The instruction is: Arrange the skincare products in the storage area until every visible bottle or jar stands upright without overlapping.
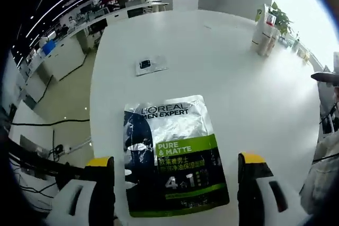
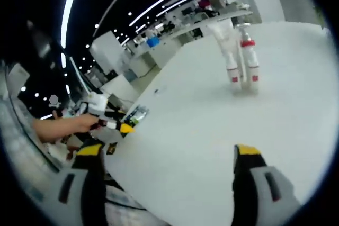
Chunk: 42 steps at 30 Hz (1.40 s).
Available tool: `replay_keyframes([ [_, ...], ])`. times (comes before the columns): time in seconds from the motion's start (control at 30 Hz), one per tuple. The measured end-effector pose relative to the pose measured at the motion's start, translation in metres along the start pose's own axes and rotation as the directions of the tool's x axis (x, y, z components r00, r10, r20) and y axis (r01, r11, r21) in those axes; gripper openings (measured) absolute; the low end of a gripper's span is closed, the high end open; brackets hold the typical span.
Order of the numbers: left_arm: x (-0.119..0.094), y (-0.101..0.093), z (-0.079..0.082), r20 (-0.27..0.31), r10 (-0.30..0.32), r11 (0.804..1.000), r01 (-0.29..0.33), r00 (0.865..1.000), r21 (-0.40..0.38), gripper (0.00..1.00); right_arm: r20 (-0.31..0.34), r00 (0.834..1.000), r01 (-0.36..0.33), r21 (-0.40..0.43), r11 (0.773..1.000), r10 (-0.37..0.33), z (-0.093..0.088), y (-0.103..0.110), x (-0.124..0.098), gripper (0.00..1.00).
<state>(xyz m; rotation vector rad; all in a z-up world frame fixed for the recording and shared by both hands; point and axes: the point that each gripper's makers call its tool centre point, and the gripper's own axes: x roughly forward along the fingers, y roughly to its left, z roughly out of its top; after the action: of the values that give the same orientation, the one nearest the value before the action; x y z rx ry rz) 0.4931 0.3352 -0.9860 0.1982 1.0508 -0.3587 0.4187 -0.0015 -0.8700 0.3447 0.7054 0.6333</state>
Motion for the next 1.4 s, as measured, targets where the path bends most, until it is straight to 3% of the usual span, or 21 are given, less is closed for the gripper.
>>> replay_keyframes([
  [0.07, 0.003, 0.002, -0.001, -0.005, 0.012, 1.000, -0.012, 1.000, 0.004, 1.00, -0.013, 1.000, 0.004, 0.001, 1.000, -0.004, -0.005, -0.002, -0.003, 0.99],
  [0.1, 0.005, 0.000, 0.002, 0.020, -0.003, 0.999, 0.004, 1.000, -0.043, 1.00, -0.018, 1.000, 0.006, 0.001, 1.000, -0.006, -0.007, -0.002, -0.004, 0.99],
  [0.13, 0.006, -0.001, 0.000, 0.002, -0.014, 0.998, 0.014, 1.000, -0.061, 1.00, -0.019, 1.000, 0.010, 0.001, 1.000, -0.010, -0.007, -0.004, -0.006, 0.99],
  [0.2, 0.006, -0.001, 0.003, 0.004, 0.005, 0.999, -0.005, 1.000, -0.049, 0.98, -0.009, 1.000, 0.015, 0.008, 1.000, -0.015, -0.007, -0.006, -0.009, 0.99],
  [0.27, 0.005, -0.004, 0.006, -0.010, 0.004, 0.999, -0.004, 1.000, -0.045, 0.88, 0.011, 1.000, 0.027, 0.035, 0.999, -0.027, -0.005, -0.010, -0.013, 0.99],
  [0.33, 0.003, -0.004, 0.009, -0.021, 0.013, 0.998, -0.015, 1.000, -0.059, 0.72, 0.028, 0.999, 0.045, 0.045, 0.998, -0.047, -0.006, -0.014, -0.017, 0.99],
  [0.67, 0.005, -0.010, 0.013, -0.004, 0.001, 0.999, -0.001, 1.000, -0.036, 0.57, 0.019, 0.997, 0.068, 0.078, 0.995, -0.069, -0.019, -0.018, -0.022, 0.99],
  [0.8, 0.003, -0.017, 0.016, 0.018, -0.026, 1.000, 0.026, 1.000, 0.002, 0.31, 0.032, 0.997, 0.074, 0.087, 0.993, -0.077, -0.018, -0.018, -0.023, 0.99],
  [1.07, 0.005, -0.023, 0.018, 0.021, -0.048, 0.999, 0.048, 0.999, 0.026, 0.20, 0.020, 0.996, 0.083, 0.102, 0.991, -0.086, -0.032, -0.016, -0.026, 0.97],
  [1.23, 0.004, -0.025, 0.018, 0.043, -0.070, 0.997, 0.069, 0.997, 0.040, 0.08, 0.021, 0.997, 0.073, 0.103, 0.992, -0.075, -0.030, -0.013, -0.026, 0.97],
  [1.33, 0.004, -0.026, 0.020, 0.062, -0.077, 0.997, 0.077, 0.995, -0.005, 0.06, 0.034, 0.997, 0.064, 0.104, 0.993, -0.068, -0.024, -0.011, -0.027, 0.97],
  [1.4, 0.004, -0.029, 0.021, 0.064, -0.112, 0.992, 0.116, 0.992, -0.053, 0.05, 0.044, 0.997, 0.052, 0.094, 0.994, -0.057, -0.018, -0.007, -0.026, 0.98],
])
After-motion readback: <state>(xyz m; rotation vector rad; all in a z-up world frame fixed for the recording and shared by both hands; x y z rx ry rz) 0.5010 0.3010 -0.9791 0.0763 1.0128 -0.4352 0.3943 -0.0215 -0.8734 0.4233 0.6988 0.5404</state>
